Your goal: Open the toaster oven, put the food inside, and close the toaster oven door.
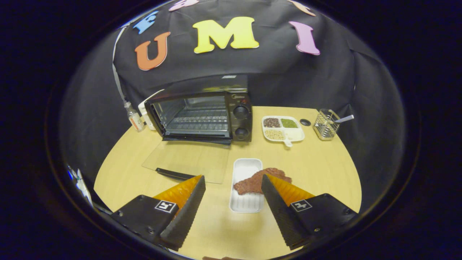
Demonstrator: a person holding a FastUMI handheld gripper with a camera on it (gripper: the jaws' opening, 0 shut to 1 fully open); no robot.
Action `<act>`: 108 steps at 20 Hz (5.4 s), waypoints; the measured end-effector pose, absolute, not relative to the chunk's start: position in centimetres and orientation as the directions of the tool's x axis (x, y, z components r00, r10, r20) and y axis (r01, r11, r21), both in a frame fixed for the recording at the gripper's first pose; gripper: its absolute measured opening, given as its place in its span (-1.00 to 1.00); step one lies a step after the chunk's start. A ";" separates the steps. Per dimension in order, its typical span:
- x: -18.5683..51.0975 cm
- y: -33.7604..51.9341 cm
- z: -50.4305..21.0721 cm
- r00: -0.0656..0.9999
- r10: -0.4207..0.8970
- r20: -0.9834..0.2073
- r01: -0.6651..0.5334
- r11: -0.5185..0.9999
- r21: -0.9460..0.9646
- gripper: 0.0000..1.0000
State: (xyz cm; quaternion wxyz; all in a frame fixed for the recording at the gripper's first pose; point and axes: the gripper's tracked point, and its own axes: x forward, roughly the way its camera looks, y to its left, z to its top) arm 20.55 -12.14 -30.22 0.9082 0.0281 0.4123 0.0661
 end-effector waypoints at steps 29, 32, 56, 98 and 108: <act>17.8 -16.8 -33.4 0.596 0.419 -0.685 -0.128 0.892 0.434 -0.79; 17.3 -16.8 -32.0 0.634 0.367 -0.681 -0.146 0.921 0.361 -0.79; 21.3 1.0 -24.5 0.883 0.291 -0.368 -0.278 0.956 0.090 -0.80; 43.8 2.3 -36.2 0.910 0.016 -0.414 0.145 0.924 0.353 -0.41; 33.6 3.5 -33.3 0.922 0.052 -0.383 -0.009 0.994 0.111 0.57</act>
